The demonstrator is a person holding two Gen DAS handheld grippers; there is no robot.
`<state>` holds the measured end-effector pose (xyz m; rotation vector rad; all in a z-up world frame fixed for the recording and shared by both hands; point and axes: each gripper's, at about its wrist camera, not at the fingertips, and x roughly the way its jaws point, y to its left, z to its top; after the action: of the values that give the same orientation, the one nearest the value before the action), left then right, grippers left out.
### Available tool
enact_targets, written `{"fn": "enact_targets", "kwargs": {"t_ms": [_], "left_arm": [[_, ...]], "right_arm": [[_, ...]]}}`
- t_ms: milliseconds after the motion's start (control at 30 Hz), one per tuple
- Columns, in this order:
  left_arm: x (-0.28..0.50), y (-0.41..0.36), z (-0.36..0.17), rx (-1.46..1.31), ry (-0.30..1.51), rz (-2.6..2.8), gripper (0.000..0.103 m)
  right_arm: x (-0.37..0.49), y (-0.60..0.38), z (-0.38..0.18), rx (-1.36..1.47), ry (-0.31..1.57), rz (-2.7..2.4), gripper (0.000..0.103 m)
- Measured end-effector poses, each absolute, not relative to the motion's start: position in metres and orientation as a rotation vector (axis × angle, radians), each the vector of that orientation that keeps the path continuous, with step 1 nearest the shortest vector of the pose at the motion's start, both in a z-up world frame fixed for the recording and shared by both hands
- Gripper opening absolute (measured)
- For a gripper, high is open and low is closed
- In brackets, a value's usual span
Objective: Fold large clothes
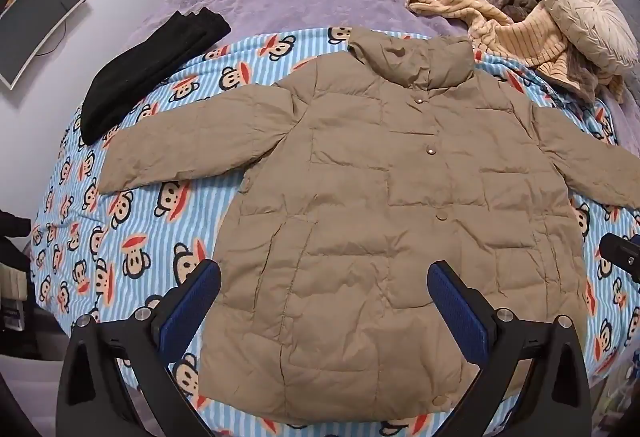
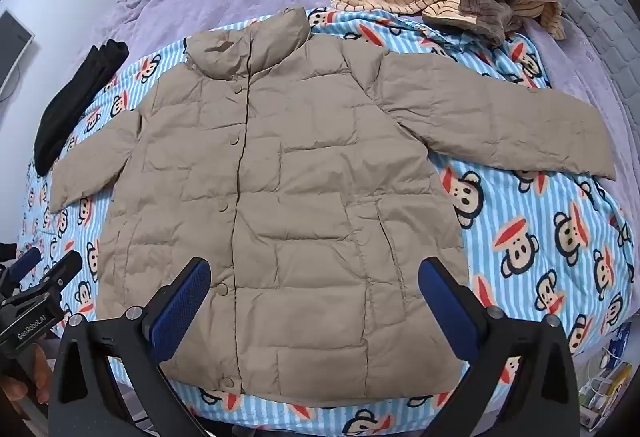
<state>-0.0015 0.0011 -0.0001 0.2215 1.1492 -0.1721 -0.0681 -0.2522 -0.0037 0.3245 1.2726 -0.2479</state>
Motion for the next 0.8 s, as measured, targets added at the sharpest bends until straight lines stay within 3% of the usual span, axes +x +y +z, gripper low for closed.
{"fn": "enact_targets", "kwargs": {"t_ms": [800], "left_arm": [[0.006, -0.023, 0.011, 0.178, 1.196, -0.194, 0.103]], "right_arm": [[-0.069, -0.276, -0.004, 0.313, 1.28, -0.276, 0.103]]}}
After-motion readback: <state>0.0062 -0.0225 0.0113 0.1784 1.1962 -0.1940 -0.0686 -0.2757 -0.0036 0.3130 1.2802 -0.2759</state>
